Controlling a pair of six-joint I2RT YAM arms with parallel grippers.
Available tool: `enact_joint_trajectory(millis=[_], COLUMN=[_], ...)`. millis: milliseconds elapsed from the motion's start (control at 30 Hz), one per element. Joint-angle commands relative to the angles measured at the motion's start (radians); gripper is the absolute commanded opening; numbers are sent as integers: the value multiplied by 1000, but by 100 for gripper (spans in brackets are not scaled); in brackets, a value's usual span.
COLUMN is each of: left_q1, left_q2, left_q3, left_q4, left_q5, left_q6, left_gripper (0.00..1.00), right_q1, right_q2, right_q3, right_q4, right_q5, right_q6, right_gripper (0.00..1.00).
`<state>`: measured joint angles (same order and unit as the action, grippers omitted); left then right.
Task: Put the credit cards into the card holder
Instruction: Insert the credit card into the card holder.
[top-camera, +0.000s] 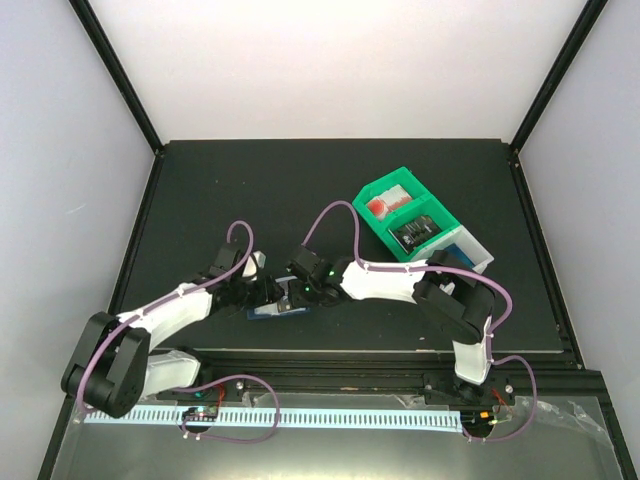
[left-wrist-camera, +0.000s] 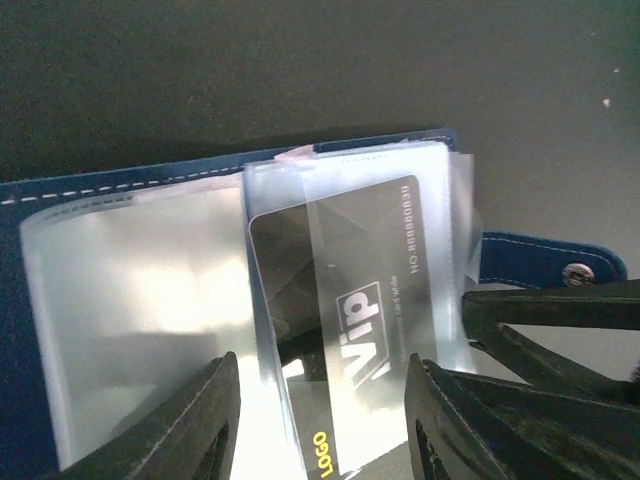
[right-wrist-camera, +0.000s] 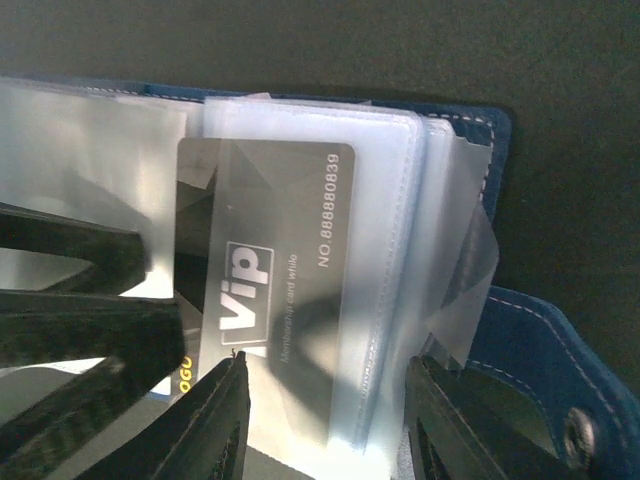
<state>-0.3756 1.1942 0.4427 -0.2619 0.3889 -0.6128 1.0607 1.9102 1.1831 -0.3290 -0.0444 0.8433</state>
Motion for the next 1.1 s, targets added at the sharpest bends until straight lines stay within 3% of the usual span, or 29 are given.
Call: enact_joint_trajectory(millis=[0,300,867,1067], left_q1=[-14,-45,-72,-72], left_q2=[44,78,58,68], left_q3=[44,72,53,49], left_q4=[-1,27,169,82], left_q5=[4,37,21,-63], left_q6=[4,16,79,36], left_gripper=[46,35,29,29], right_q1=[5,5,5,5], right_q2=[10,34,8,-47], right_q3=[58,82,71,68], right_q4=[-27,-47,-68,-131], right_q5=[2,-12,54,157], right_q6=[-22,-42,-37,-6], right_gripper=[45,45,45,45])
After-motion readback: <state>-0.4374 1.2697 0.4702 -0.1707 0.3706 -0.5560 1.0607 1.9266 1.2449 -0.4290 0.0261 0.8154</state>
